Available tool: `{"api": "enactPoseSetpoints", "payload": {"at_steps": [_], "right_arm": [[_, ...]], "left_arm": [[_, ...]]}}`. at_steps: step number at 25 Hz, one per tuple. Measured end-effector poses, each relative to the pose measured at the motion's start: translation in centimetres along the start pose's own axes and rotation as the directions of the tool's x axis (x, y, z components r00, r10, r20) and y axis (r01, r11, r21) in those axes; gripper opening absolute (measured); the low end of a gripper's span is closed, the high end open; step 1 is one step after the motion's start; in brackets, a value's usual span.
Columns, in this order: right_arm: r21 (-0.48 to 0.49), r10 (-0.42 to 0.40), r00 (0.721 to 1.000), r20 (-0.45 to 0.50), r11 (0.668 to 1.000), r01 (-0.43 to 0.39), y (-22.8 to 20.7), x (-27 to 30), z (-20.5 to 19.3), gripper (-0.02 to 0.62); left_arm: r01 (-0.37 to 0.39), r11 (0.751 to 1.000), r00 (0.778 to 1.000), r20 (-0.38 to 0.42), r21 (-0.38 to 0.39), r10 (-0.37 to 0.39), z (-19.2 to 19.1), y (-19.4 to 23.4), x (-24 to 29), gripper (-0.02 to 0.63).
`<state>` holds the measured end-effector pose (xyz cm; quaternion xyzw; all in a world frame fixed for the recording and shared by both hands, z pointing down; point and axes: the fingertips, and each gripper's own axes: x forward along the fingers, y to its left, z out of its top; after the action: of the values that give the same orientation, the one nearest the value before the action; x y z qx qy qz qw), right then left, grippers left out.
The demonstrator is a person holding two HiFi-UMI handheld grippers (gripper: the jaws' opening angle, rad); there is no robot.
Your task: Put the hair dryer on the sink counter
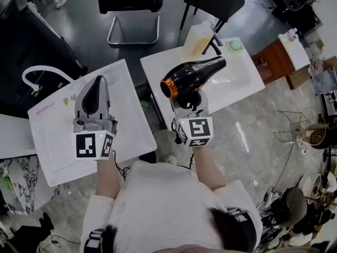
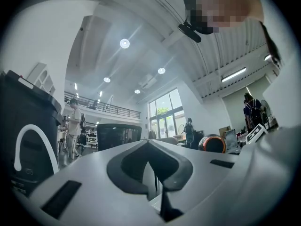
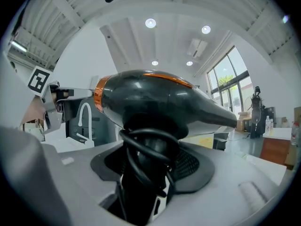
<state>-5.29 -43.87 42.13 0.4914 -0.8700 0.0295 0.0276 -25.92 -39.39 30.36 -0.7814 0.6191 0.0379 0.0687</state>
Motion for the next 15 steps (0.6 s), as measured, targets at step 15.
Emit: {"api": "enactPoseSetpoints", "payload": {"at_steps": [15], "right_arm": [[0.037,-0.041,0.937,-0.348,0.998,0.057,-0.5,9.9,-12.2,0.277]], "left_arm": [[0.074,0.994,0.992,-0.099,-0.074,-0.081,-6.3,4.3,4.5,0.002]]}}
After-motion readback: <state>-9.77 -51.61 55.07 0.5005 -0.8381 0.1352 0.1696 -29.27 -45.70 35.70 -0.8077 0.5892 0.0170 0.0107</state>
